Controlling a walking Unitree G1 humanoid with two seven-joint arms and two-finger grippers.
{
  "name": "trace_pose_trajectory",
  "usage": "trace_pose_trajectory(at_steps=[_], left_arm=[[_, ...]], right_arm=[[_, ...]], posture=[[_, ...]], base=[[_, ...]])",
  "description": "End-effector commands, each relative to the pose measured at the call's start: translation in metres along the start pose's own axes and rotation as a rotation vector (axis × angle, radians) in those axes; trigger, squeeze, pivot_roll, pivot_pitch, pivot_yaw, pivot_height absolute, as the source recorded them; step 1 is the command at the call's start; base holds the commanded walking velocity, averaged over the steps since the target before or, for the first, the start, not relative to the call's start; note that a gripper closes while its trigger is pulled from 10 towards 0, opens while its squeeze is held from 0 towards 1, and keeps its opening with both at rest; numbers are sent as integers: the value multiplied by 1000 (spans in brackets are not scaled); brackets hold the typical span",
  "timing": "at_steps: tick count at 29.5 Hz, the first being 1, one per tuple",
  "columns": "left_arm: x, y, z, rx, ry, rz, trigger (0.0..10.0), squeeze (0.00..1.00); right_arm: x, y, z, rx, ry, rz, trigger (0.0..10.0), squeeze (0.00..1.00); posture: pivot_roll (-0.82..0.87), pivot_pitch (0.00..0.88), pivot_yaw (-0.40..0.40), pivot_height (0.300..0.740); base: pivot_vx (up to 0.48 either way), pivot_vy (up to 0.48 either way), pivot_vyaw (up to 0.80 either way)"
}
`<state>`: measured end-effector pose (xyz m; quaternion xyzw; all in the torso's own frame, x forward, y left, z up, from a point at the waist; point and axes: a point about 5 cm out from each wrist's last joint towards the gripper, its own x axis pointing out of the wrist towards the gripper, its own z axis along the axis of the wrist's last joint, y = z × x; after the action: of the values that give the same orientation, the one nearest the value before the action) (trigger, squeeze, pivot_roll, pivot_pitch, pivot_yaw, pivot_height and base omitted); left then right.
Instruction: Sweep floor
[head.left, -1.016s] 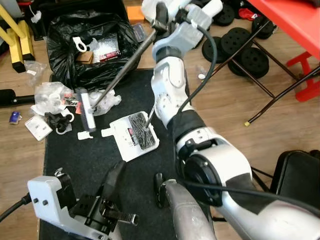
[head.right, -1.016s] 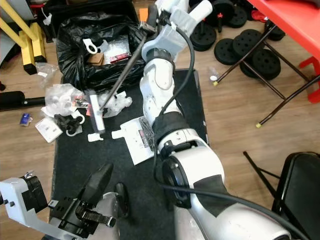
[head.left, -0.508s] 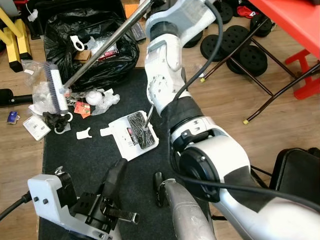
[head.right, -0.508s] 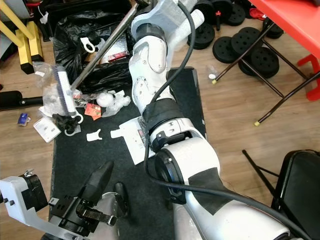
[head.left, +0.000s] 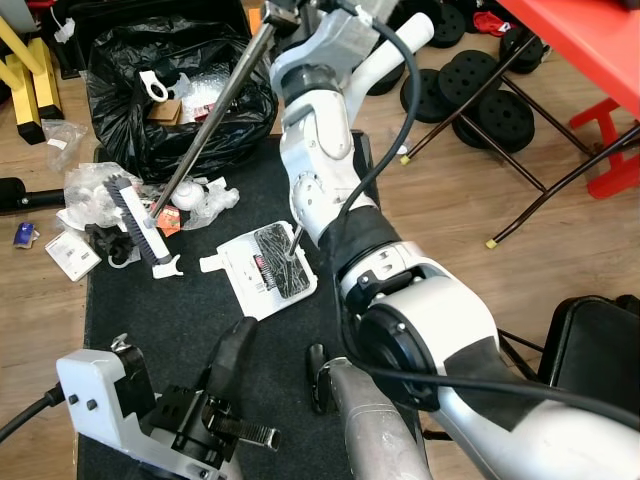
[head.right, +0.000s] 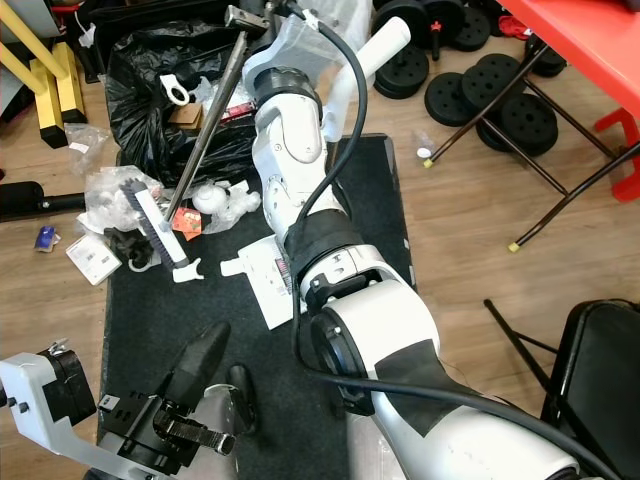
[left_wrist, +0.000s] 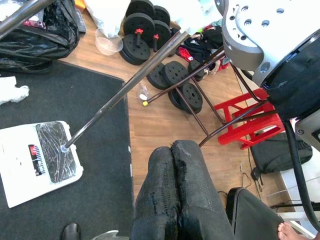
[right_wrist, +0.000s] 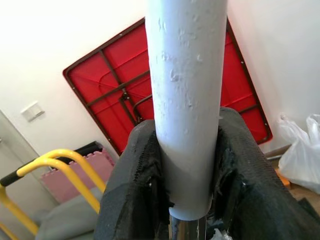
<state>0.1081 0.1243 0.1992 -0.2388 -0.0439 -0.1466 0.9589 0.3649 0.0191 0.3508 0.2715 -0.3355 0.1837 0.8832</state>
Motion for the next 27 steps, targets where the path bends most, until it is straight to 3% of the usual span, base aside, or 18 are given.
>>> trace_pose_trajectory(at_steps=[1,5,8,14,19,27], left_arm=[[-3,3,-4,-7,30,78,10000,0],[-2,3,-4,-7,28,77,10000,0],[-2,3,-4,-7,27,76,10000,0],[-2,2,-3,-7,24,75,10000,0],[-2,2,-3,-6,21,75,10000,0],[-3,2,-3,-8,19,73,10000,0]], right_arm=[[-50,91,-44,247,114,120,10000,0],[-62,100,-49,149,98,269,10000,0],[-65,99,-51,138,102,284,10000,0],[-70,96,-58,184,142,238,10000,0],[-79,82,-74,253,244,105,10000,0],[-94,76,-85,225,284,87,10000,0]], posture=[[-34,474,-156,740],[-34,470,-156,740],[-33,469,-156,740],[-33,468,-156,740],[-31,471,-156,740],[-29,474,-155,740]], base=[[0,0,0],[0,0,0],[0,0,0],[0,0,0],[0,0,0],[0,0,0]])
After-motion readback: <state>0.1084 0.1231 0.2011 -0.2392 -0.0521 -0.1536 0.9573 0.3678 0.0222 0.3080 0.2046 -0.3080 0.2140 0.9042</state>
